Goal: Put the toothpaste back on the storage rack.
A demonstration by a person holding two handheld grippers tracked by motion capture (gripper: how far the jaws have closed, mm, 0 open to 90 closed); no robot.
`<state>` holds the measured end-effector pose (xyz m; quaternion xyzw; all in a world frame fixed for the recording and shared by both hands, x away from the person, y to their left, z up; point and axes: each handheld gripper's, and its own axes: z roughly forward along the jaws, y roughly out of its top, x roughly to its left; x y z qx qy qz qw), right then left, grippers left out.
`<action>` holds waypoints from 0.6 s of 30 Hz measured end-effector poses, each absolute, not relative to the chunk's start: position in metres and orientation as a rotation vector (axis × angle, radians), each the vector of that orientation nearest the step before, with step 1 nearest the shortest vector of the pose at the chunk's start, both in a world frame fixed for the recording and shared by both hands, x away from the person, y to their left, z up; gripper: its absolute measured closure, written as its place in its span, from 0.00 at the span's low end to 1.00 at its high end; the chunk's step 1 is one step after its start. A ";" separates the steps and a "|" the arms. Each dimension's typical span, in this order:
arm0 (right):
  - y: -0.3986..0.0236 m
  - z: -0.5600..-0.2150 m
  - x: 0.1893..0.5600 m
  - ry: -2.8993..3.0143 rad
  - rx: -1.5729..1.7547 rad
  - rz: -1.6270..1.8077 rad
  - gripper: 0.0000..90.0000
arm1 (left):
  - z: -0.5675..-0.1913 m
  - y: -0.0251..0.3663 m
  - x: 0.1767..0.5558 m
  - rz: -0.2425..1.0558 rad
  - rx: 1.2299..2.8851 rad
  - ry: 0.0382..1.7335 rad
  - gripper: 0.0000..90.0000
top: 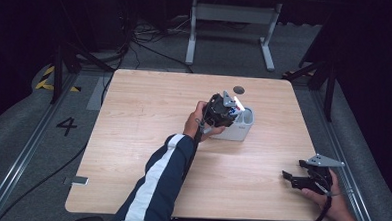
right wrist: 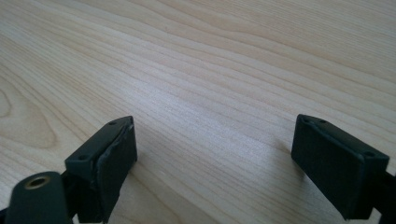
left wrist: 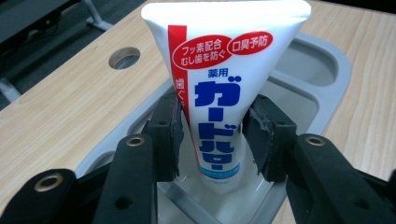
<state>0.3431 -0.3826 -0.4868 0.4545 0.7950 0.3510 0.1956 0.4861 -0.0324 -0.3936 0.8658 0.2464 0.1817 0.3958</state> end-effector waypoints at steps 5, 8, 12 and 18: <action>-0.383 -0.487 0.343 2.228 1.273 0.984 0.16 | -0.393 -0.033 0.487 0.467 2.210 0.629 0.64; -0.383 -0.487 0.343 2.228 1.272 0.984 0.16 | -0.391 -0.032 0.487 0.458 2.192 0.640 0.61; -0.383 -0.487 0.343 2.227 1.272 0.984 0.16 | -0.384 -0.030 0.485 0.447 2.154 0.636 0.61; -0.383 -0.487 0.343 2.228 1.274 0.984 0.16 | -0.380 -0.028 0.486 0.460 2.155 0.630 0.61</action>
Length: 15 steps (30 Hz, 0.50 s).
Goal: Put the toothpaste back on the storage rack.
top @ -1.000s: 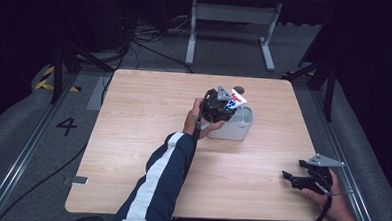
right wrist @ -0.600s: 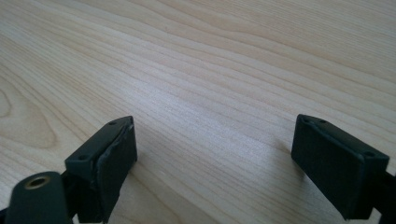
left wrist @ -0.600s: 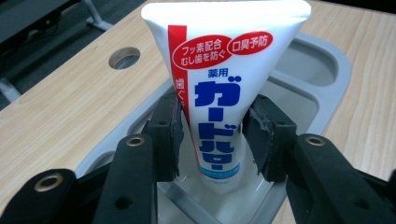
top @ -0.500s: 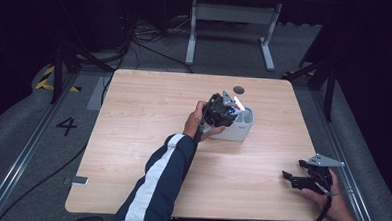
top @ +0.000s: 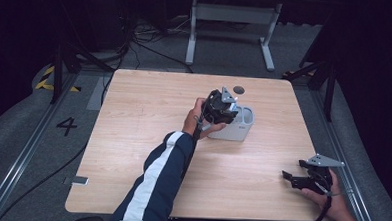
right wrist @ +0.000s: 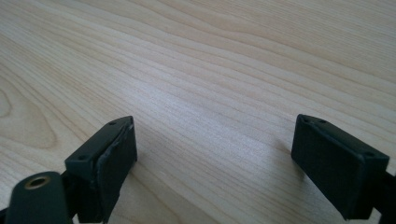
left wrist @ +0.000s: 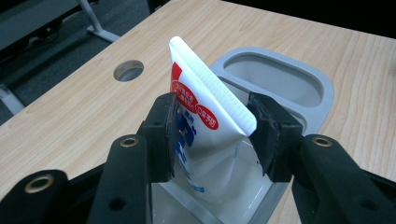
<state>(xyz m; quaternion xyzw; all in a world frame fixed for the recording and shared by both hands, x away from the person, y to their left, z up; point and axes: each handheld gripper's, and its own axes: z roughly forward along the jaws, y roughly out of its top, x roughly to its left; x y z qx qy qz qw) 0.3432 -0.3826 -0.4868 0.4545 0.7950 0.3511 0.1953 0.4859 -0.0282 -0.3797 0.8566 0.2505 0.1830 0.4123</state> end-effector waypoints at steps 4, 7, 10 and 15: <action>-0.383 -0.487 0.343 2.227 1.274 0.984 0.16 | -0.380 -0.028 0.486 0.457 2.154 0.634 0.61; -0.383 -0.487 0.343 2.228 1.273 0.984 0.16 | -0.380 -0.027 0.486 0.458 2.158 0.631 0.60; -0.383 -0.487 0.343 2.228 1.274 0.984 0.16 | -0.380 -0.026 0.485 0.461 2.157 0.629 0.59; -0.383 -0.487 0.343 2.228 1.274 0.984 0.16 | -0.377 -0.024 0.482 0.462 2.158 0.624 0.55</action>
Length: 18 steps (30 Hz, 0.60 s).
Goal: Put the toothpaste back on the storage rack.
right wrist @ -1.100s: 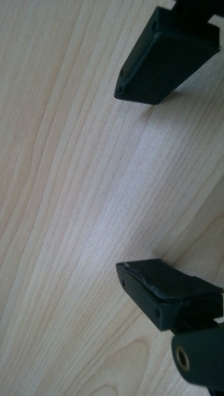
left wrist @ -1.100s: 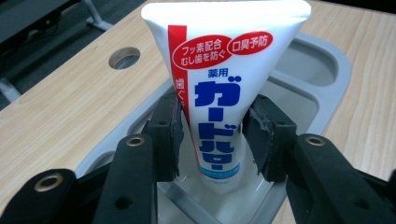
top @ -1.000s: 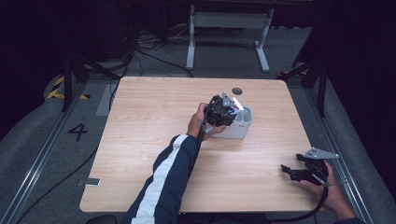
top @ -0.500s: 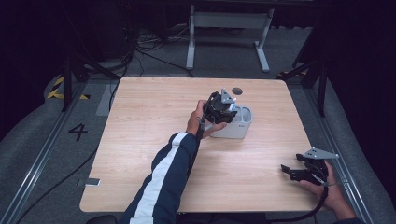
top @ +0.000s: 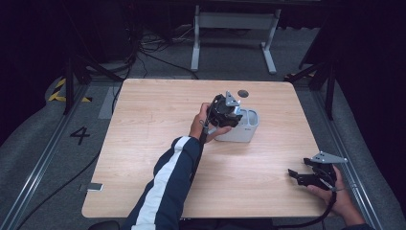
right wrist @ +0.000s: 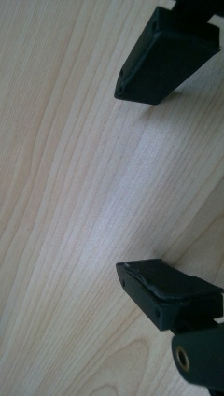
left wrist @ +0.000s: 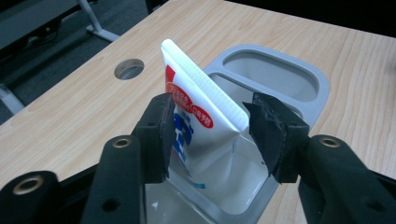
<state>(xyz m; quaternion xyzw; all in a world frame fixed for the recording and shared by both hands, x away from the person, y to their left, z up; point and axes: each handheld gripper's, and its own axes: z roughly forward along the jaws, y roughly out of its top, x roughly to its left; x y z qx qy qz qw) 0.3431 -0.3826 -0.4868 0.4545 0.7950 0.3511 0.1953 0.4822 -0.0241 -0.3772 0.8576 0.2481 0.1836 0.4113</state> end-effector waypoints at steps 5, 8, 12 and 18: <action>-0.383 -0.487 0.343 2.228 1.274 0.984 0.16 | -0.372 -0.020 0.477 0.474 2.167 0.609 0.53; -0.383 -0.487 0.343 2.228 1.274 0.984 0.16 | -0.370 -0.019 0.474 0.479 2.166 0.603 0.52; -0.383 -0.487 0.343 2.228 1.274 0.984 0.16 | -0.365 -0.015 0.469 0.490 2.182 0.581 0.52; -0.382 -0.487 0.343 2.227 1.275 0.984 0.16 | -0.362 -0.006 0.463 0.534 2.213 0.569 0.50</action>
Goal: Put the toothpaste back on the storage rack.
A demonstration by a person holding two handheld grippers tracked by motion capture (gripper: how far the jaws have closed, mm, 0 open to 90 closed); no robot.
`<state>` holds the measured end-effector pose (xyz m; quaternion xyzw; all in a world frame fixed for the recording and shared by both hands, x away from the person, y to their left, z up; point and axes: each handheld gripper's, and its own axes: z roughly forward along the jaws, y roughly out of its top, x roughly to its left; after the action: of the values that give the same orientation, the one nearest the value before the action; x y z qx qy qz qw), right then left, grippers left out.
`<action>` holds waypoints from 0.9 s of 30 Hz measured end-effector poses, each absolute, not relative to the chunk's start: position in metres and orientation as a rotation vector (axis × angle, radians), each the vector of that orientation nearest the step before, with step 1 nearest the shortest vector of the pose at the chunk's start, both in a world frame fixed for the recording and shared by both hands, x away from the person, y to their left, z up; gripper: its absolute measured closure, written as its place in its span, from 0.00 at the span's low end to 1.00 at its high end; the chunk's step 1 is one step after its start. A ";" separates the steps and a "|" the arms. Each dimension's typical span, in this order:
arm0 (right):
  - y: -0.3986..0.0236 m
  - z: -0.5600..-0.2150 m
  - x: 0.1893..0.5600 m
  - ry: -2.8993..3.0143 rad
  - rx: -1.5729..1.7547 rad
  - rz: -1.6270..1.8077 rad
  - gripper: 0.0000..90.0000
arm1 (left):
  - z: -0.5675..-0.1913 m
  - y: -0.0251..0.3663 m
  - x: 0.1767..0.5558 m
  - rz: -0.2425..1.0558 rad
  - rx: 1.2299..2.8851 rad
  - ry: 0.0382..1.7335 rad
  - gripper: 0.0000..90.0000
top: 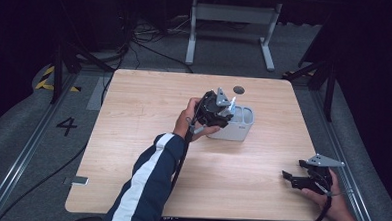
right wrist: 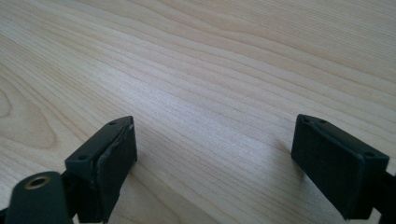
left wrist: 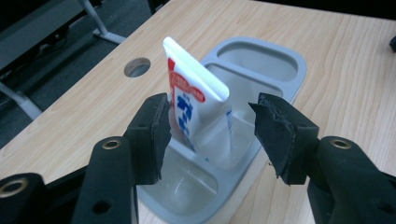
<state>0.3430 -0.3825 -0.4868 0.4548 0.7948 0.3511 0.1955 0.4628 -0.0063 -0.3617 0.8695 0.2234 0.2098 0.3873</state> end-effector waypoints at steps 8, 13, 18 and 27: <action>-0.382 -0.487 0.343 2.227 1.275 0.983 0.16 | -0.360 0.012 0.460 0.534 2.245 0.565 0.47; -0.382 -0.487 0.343 2.227 1.275 0.984 0.16 | -0.361 0.018 0.455 0.549 2.282 0.552 0.44; -0.382 -0.487 0.343 2.226 1.277 0.983 0.16 | -0.365 0.027 0.447 0.571 2.332 0.526 0.41; -0.382 -0.487 0.343 2.224 1.279 0.983 0.16 | -0.375 0.052 0.432 0.598 2.379 0.517 0.39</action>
<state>0.3427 -0.3823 -0.4868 0.4564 0.7940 0.3507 0.1958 0.4315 0.0522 -0.3748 0.9016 0.1958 0.2267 0.3120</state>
